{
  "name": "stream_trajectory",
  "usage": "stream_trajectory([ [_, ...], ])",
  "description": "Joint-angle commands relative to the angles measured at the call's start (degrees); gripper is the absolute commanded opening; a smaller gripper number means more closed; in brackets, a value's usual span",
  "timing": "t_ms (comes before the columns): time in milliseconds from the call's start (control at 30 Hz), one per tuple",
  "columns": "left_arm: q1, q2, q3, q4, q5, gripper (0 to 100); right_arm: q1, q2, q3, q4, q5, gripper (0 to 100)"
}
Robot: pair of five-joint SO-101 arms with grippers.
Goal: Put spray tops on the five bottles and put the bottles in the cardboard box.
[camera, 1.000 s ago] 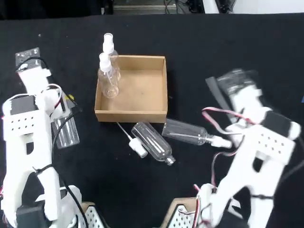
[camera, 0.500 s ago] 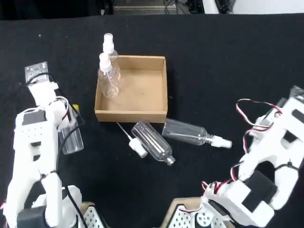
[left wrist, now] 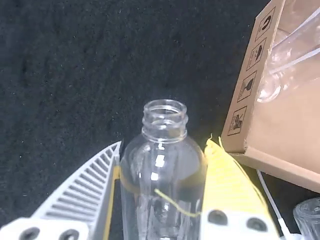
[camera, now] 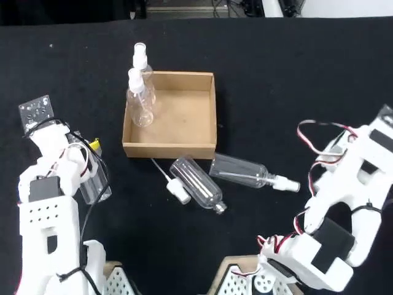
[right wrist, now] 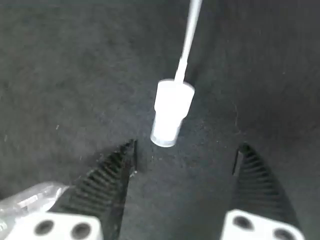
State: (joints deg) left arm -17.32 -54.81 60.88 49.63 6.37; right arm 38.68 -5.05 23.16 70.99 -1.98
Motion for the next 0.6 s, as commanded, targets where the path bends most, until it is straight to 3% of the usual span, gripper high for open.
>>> stream_trajectory([
  [0, 0.3, -2.3, -0.5, -1.1, 0.5, 16, -1.2, -0.1, -4.7, 1.4, 22.9, 27.1],
  [100, 0.3, -2.3, -0.5, -1.0, 0.6, 16, 0.4, 0.0, -4.5, 1.5, 49.3, 26.8],
  [200, 0.3, -2.3, -0.5, -1.0, 0.7, 16, 1.8, 0.0, -4.5, 1.7, 67.5, 26.8],
  [567, 0.3, -2.3, -0.5, -0.7, 0.7, 16, 3.7, 6.5, -4.6, 1.2, 108.7, 24.5],
])
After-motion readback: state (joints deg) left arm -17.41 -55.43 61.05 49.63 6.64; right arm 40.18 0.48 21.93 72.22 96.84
